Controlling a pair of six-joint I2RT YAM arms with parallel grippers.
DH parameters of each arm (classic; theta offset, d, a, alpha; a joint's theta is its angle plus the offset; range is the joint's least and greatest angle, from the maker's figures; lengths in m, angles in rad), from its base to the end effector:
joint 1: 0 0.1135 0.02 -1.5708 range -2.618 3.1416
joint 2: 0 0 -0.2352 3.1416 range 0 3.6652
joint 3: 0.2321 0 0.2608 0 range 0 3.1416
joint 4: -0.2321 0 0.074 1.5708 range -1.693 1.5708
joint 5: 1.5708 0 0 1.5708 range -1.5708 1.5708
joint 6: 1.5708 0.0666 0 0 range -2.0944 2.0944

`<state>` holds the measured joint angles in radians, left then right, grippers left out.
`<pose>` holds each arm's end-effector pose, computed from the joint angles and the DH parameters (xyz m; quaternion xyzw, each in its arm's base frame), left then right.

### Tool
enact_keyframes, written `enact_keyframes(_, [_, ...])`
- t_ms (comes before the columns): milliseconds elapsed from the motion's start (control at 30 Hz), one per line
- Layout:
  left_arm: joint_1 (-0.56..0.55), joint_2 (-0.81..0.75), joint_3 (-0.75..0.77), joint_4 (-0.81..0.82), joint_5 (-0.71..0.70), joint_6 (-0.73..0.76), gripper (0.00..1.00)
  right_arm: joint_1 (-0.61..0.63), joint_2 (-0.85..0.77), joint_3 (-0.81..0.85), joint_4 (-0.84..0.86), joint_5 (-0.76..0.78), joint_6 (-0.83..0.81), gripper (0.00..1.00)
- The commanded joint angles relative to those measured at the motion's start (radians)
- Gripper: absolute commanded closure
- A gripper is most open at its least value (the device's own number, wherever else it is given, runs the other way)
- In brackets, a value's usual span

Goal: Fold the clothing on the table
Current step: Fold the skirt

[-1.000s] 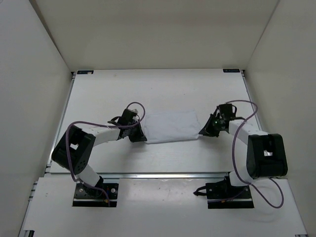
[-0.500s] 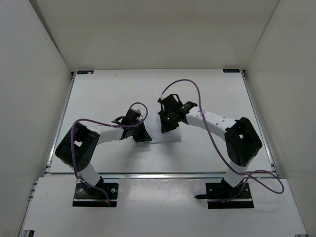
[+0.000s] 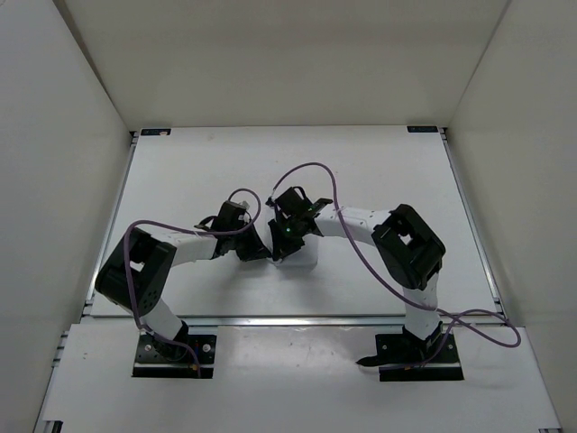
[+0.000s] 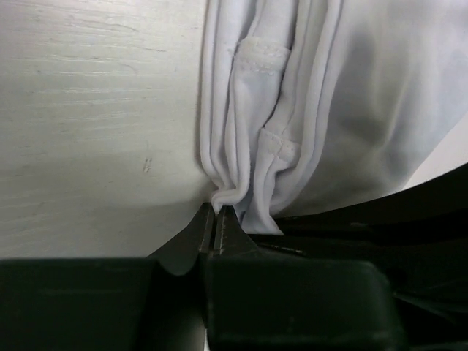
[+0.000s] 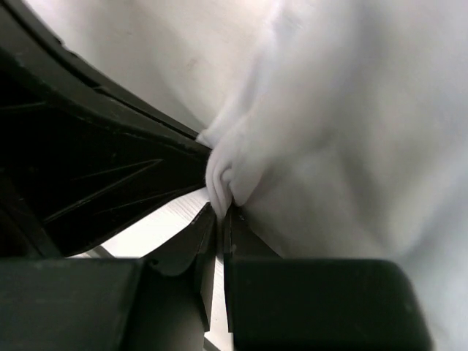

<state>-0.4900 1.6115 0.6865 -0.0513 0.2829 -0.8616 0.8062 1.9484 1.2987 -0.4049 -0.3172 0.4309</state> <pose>0.2626 -0.1611 0.0676 -0.1343 0.9379 -0.2866 0.1419 0.2708 0.3123 0.1070 -0.2177 0.9305 0.2706 0.1168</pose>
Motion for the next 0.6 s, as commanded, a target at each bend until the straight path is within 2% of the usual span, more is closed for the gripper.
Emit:
enact_keyframes(0, [0.022, -0.009, -0.035, -0.079, -0.018, 0.058, 0.93, 0.002, 0.014, 0.040, 0.093, -0.097, -0.047, 1.00])
enact_keyframes(67, [0.028, -0.010, -0.028, -0.103, 0.004, 0.076, 0.92, -0.021, 0.049, 0.069, 0.097, -0.137, -0.061, 1.00])
enact_keyframes(167, [0.036, -0.004, -0.018, -0.117, 0.047, 0.099, 0.87, -0.039, 0.073, 0.119, 0.065, -0.200, -0.073, 0.90])
enact_keyframes(200, [0.036, 0.002, -0.019, -0.110, 0.077, 0.104, 0.79, -0.044, 0.069, 0.134, 0.064, -0.209, -0.086, 0.80])
enact_keyframes(233, [0.048, 0.002, -0.018, -0.116, 0.087, 0.105, 0.67, -0.045, 0.064, 0.140, 0.051, -0.206, -0.087, 0.74])
enact_keyframes(333, [0.056, -0.048, -0.016, -0.139, 0.133, 0.115, 0.58, -0.055, -0.023, 0.133, 0.014, -0.120, -0.075, 0.61])
enact_keyframes(467, [0.129, -0.194, -0.079, -0.131, 0.156, 0.093, 0.53, -0.082, -0.204, 0.102, -0.084, -0.071, -0.055, 0.53])
enact_keyframes(567, [0.197, -0.257, -0.146, -0.148, 0.156, 0.101, 0.53, -0.148, -0.357, -0.025, -0.005, -0.109, -0.009, 0.50])
